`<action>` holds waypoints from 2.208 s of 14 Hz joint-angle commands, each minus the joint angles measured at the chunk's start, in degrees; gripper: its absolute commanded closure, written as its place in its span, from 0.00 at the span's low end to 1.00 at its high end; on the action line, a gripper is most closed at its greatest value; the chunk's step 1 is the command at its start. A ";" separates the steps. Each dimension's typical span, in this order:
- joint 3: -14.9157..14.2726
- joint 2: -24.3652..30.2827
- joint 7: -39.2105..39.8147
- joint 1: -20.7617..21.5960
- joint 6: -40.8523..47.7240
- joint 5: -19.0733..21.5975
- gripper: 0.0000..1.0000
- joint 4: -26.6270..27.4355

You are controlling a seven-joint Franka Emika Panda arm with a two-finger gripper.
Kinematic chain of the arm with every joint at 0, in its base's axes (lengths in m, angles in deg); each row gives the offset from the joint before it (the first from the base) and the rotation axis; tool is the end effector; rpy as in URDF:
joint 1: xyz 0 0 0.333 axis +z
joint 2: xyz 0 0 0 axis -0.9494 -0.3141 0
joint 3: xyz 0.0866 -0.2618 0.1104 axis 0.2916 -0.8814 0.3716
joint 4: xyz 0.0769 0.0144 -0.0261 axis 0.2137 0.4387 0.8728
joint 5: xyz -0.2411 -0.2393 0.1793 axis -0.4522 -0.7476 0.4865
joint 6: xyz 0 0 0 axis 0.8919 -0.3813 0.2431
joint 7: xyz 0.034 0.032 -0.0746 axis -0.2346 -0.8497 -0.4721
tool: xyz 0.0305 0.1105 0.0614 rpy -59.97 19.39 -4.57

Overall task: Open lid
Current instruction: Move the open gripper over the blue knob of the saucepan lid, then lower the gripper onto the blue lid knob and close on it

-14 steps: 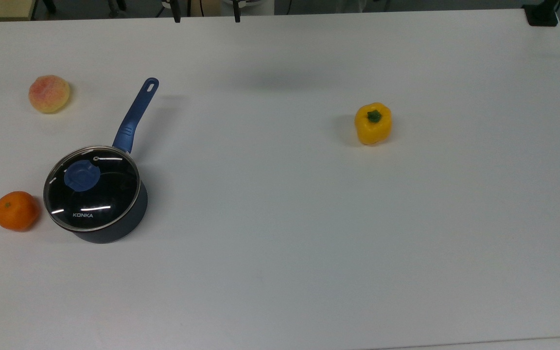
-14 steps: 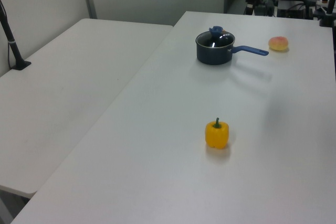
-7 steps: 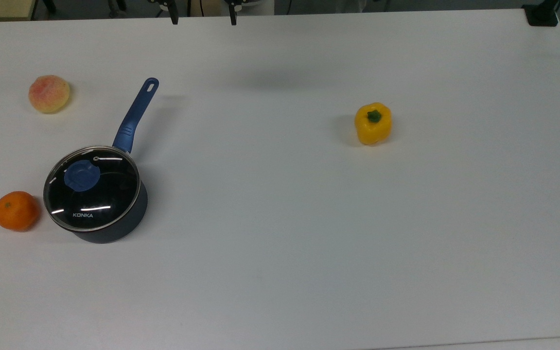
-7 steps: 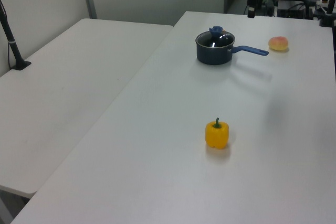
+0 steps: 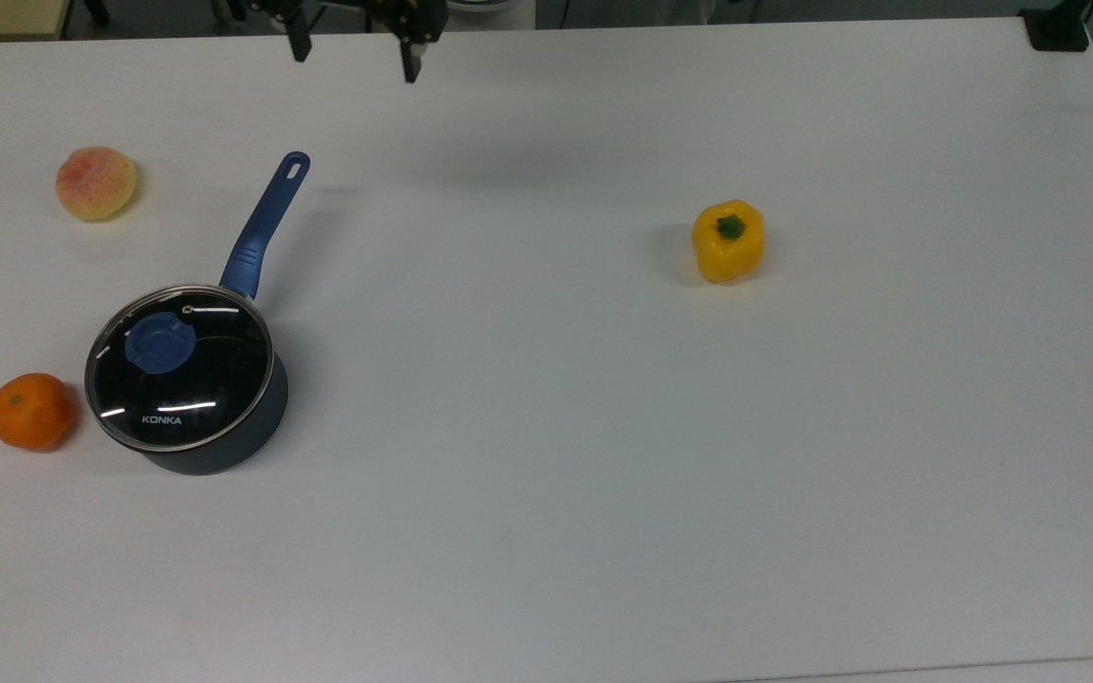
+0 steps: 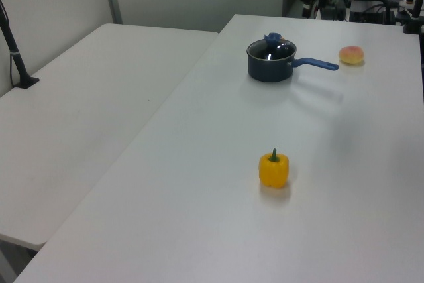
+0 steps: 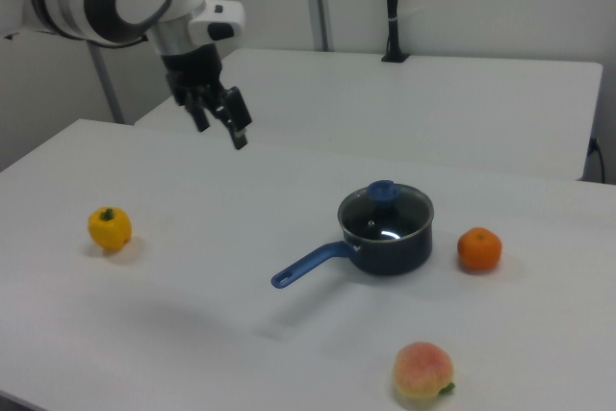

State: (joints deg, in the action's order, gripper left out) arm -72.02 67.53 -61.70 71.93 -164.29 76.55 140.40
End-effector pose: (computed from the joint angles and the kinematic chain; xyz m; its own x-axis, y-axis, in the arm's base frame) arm 0.5745 -0.0167 0.5565 0.9677 -0.2003 0.1528 -0.1982 -0.9797 -0.0291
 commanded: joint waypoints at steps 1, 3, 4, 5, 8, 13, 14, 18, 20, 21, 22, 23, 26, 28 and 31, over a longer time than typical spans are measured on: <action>-2.36 -2.59 -4.15 -0.50 -7.07 -1.32 0.00 -1.67; -3.94 -3.39 -4.15 -0.77 -11.02 -1.40 0.00 -1.67; -4.91 -4.00 -4.15 -0.94 -13.66 -1.41 0.00 -1.67; -5.61 -4.53 -4.15 -1.12 -15.95 -1.41 0.00 -1.67; -7.63 -8.12 -3.97 -1.64 -24.19 -1.49 0.00 -1.67; -8.08 -15.77 -4.15 -3.05 -32.40 -1.93 0.00 -3.78; -8.08 -17.09 -4.15 -3.23 -32.75 -1.93 0.00 -4.48; -8.17 -22.45 -4.59 -4.46 -34.77 -1.93 0.00 -8.26; -8.26 -25.08 -4.59 -4.46 -37.05 -2.11 0.00 -8.35; -8.17 -26.05 -4.67 -4.46 -38.54 -2.80 0.00 -8.35; -8.17 -26.76 -5.02 -4.46 -39.95 -3.25 0.00 -8.35; -8.17 -27.38 -5.90 -4.54 -40.92 -3.60 0.00 -8.35; -8.17 -28.26 -6.70 -4.55 -41.54 -5.88 0.00 -8.27; -8.17 -28.44 -6.70 -4.55 -41.63 -5.89 0.00 -8.27; -8.17 -28.44 -6.61 -4.72 -41.63 -6.06 0.00 -8.09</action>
State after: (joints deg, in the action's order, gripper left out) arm -79.81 39.39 -66.87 67.14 -205.04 72.00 132.62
